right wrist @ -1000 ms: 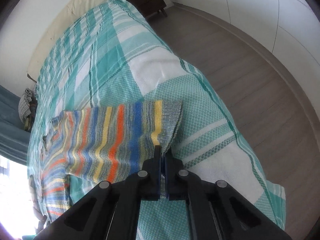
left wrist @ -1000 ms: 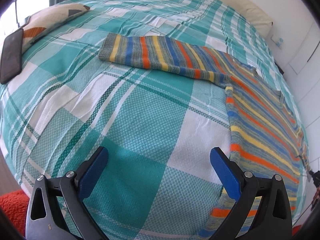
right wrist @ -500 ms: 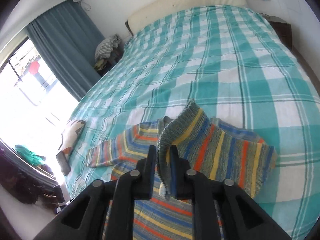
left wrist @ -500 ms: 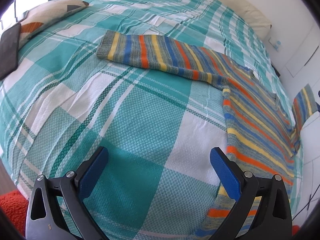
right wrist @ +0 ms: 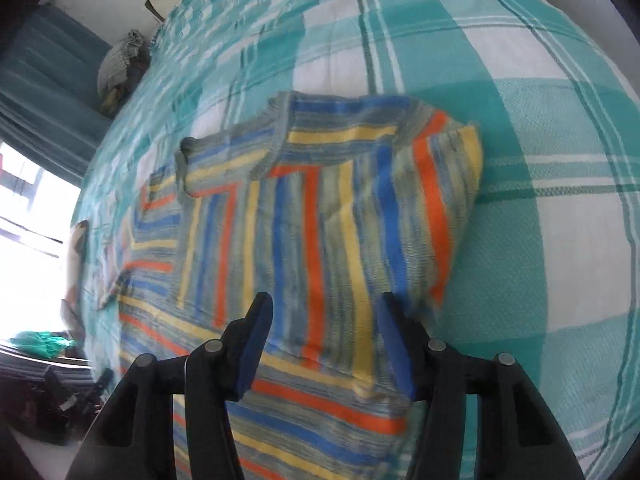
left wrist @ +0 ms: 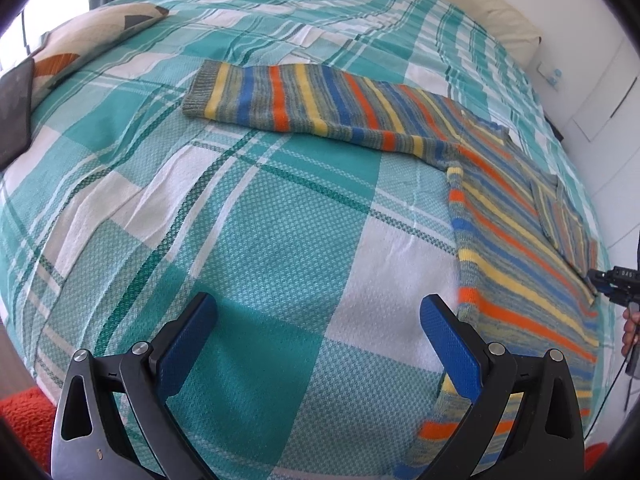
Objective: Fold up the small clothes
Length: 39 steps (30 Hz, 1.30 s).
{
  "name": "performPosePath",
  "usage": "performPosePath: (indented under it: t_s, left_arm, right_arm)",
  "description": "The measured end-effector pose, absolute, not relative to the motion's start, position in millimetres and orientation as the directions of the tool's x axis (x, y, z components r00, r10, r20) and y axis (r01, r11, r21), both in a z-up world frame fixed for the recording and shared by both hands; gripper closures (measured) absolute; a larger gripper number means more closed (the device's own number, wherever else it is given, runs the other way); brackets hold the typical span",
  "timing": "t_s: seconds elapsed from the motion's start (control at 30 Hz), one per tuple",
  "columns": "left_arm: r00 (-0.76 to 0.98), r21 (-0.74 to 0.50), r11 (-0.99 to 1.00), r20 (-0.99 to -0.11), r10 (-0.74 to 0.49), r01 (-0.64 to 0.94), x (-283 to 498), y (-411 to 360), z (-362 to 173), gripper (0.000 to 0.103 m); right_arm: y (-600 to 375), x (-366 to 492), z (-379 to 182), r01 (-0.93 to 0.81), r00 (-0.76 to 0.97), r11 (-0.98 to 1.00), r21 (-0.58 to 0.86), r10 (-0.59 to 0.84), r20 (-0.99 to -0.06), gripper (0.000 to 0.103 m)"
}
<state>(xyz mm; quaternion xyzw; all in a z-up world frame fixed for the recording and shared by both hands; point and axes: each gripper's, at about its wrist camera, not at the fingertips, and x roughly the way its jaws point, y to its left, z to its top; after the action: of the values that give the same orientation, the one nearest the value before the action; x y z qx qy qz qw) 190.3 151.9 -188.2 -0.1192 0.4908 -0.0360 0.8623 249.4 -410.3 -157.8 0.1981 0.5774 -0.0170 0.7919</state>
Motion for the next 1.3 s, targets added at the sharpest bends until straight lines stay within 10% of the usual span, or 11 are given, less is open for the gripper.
performPosePath:
  t_s: [0.13,0.3,0.43,0.53,0.67,0.83,1.07,1.13,1.17,1.3]
  left_arm:
    - [0.515,-0.222,0.974,-0.84,-0.167,-0.046,190,150,-189,0.001]
    - [0.51,-0.195,0.98,-0.848,-0.144,-0.047,194,145,-192,0.001]
    - [0.507,-0.16,0.987,-0.853,-0.123,-0.03,190,143,-193,0.001]
    - [0.505,-0.152,0.988,-0.854,-0.124,-0.015,187,143,-192,0.001]
    - [0.5,-0.156,0.987,-0.857,-0.125,-0.022,189,144,-193,0.001]
    - [0.5,-0.146,0.989,-0.858,-0.113,-0.026,189,142,-194,0.001]
    - [0.503,-0.087,0.996,-0.862,-0.07,-0.012,188,134,-197,0.001]
    - [0.505,-0.072,0.997,-0.861,-0.059,-0.005,186,132,-197,0.001]
    - [0.505,-0.069,0.998,-0.861,-0.06,0.0,186,133,-197,0.001]
    - [0.503,-0.075,0.997,-0.861,-0.071,0.012,183,135,-197,0.001]
  right_arm:
    - [-436,225,-139,0.327,0.44,0.928,0.178,0.017,-0.898,0.077]
    - [-410,222,-131,0.106,0.457,0.917,0.385,0.299,-0.838,0.073]
    - [-405,220,-169,0.206,0.347,0.958,0.198,0.118,-0.93,0.089]
    - [-412,197,-147,0.278,0.435,0.951,0.139,0.005,-0.9,0.079]
    - [-392,157,-126,0.118,0.469,0.946,0.302,0.215,-0.857,0.065]
    - [-367,110,-152,0.088,0.353,0.973,0.213,0.169,-0.92,0.065]
    - [-409,94,-177,0.234,0.456,0.845,0.48,0.341,-0.822,0.064]
    - [-407,102,-181,0.195,0.467,0.817,0.543,0.41,-0.783,0.075]
    - [-402,106,-182,0.161,0.45,0.827,0.539,0.424,-0.785,0.098]
    - [-395,102,-179,0.186,0.411,0.941,0.282,0.187,-0.892,0.1]
